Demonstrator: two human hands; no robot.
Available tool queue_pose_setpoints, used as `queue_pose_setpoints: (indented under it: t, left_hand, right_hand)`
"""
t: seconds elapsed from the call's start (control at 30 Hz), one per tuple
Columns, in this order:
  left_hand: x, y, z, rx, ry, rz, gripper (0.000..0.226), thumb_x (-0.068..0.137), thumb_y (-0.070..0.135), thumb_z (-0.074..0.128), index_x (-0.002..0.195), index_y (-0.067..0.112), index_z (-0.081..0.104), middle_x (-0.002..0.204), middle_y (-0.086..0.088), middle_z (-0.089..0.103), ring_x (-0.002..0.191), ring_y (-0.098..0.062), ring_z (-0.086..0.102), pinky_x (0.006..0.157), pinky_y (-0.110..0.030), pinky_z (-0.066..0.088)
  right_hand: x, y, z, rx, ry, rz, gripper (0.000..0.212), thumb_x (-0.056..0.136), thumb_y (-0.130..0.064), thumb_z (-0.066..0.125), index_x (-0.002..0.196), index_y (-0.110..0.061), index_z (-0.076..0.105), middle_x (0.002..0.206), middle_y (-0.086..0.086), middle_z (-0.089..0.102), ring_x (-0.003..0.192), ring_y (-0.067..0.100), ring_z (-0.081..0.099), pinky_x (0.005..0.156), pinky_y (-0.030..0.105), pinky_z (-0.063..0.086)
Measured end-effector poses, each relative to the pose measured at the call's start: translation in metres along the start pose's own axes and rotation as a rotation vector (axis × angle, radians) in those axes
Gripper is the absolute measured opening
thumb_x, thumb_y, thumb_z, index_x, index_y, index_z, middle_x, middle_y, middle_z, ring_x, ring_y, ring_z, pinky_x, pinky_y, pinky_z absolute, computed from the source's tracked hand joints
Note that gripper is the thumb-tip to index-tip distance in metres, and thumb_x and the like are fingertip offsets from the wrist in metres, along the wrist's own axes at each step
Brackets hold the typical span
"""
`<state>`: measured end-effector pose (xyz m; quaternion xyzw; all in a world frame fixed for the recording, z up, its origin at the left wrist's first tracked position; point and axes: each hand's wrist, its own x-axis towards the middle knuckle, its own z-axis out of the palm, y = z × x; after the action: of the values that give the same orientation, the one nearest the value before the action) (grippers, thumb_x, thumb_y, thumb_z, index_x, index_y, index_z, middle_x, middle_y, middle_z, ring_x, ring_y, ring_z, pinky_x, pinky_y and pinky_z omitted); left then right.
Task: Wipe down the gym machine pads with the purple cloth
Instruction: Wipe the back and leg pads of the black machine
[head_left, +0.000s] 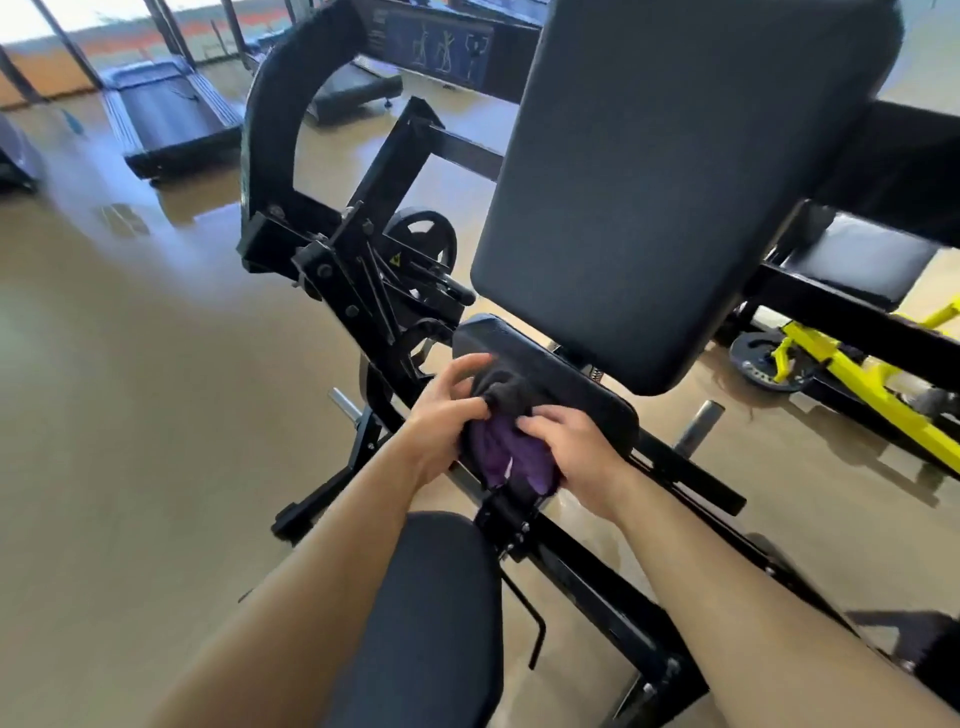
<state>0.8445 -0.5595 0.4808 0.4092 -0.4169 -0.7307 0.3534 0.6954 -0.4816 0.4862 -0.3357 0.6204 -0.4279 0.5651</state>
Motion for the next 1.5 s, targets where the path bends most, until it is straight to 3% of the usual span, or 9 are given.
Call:
queue_pose_setpoints:
  t: [0.13,0.27,0.4,0.63,0.77,0.9,1.1,1.27,1.5]
  left_hand:
    - [0.041,0.006,-0.012,0.237,0.435,0.088,0.025,0.084,-0.001,0.065,0.103,0.014,0.071,0.090,-0.003,0.071,0.077,-0.014,0.067,0.070,-0.023,0.054]
    - [0.089,0.030,-0.021,0.106,0.650,0.251,0.019,0.093,0.018,0.065,0.110,0.014,0.070,0.102,-0.001,0.073,0.092,-0.013,0.069,0.086,-0.025,0.057]
    - [0.118,0.016,-0.020,-0.054,0.513,0.225,0.027,0.092,0.030,0.064,0.111,0.014,0.075,0.109,-0.003,0.076,0.109,-0.020,0.069,0.102,-0.037,0.051]
    - [0.104,-0.035,0.029,0.631,0.349,0.451,0.022,0.096,0.019,0.056,0.085,0.016,0.075,0.124,0.000,0.063,0.151,-0.027,0.013,0.115,-0.022,0.006]
    - [0.064,-0.064,0.065,1.089,0.122,0.651,0.031,0.091,0.030,0.047,0.079,0.017,0.073,0.092,0.005,0.068,0.147,-0.027,0.028,0.115,-0.051,0.014]
    - [0.040,-0.075,0.073,1.153,-0.092,0.824,0.028,0.098,0.030,0.044,0.094,0.020,0.070,0.107,0.009,0.066,0.142,-0.022,0.039,0.118,-0.049,0.015]
    - [0.103,-0.033,0.041,1.353,0.190,0.808,0.024,0.093,0.029,0.055,0.080,0.019,0.072,0.095,0.000,0.071,0.107,-0.026,0.063,0.106,-0.044,0.039]
    - [0.108,-0.035,0.051,1.302,0.311,0.616,0.028,0.094,0.030,0.050,0.095,0.025,0.077,0.114,0.008,0.072,0.128,-0.021,0.050,0.118,-0.047,0.018]
    - [0.047,-0.076,0.086,1.217,0.135,0.745,0.026,0.095,0.031,0.049,0.093,0.018,0.071,0.116,0.011,0.068,0.140,-0.026,0.039,0.111,-0.051,0.020]
  right_hand:
    - [0.028,-0.009,0.007,-0.155,0.325,-0.180,0.013,0.095,-0.013,0.064,0.101,-0.024,0.069,0.085,-0.003,0.071,0.080,0.014,0.067,0.080,0.032,0.055]
    - [0.033,-0.009,0.014,-0.041,0.298,-0.182,0.026,0.095,-0.002,0.048,0.104,-0.018,0.067,0.080,0.002,0.072,0.065,0.011,0.065,0.062,0.028,0.056]
    - [0.020,0.013,0.006,-0.075,0.341,-0.187,0.026,0.093,0.001,0.049,0.092,-0.014,0.070,0.069,0.002,0.069,0.058,0.012,0.061,0.065,0.035,0.056]
    - [0.001,0.023,-0.017,-0.184,0.414,-0.274,0.027,0.091,0.000,0.050,0.087,-0.019,0.069,0.069,0.002,0.069,0.056,0.014,0.064,0.066,0.040,0.058]
    - [-0.004,0.022,-0.025,-0.302,0.610,-0.447,0.016,0.084,-0.014,0.052,0.083,-0.019,0.068,0.069,-0.007,0.067,0.064,0.015,0.064,0.066,0.044,0.057]
    - [-0.006,0.028,-0.037,-0.483,0.718,-0.572,0.017,0.084,-0.019,0.051,0.082,-0.015,0.067,0.070,-0.004,0.065,0.064,0.018,0.060,0.061,0.043,0.053]
    - [0.002,0.033,-0.041,-0.583,0.648,-0.572,0.017,0.085,-0.019,0.050,0.083,-0.019,0.066,0.067,-0.006,0.065,0.062,0.020,0.061,0.058,0.046,0.053]
    - [-0.001,0.042,-0.048,-0.588,0.659,-0.535,0.015,0.089,-0.012,0.054,0.083,-0.018,0.066,0.067,-0.006,0.064,0.061,0.017,0.062,0.056,0.042,0.054]
    - [-0.003,0.042,-0.064,-0.429,0.832,-0.410,0.016,0.092,-0.006,0.053,0.092,-0.013,0.067,0.082,-0.002,0.066,0.074,0.019,0.059,0.066,0.030,0.041]
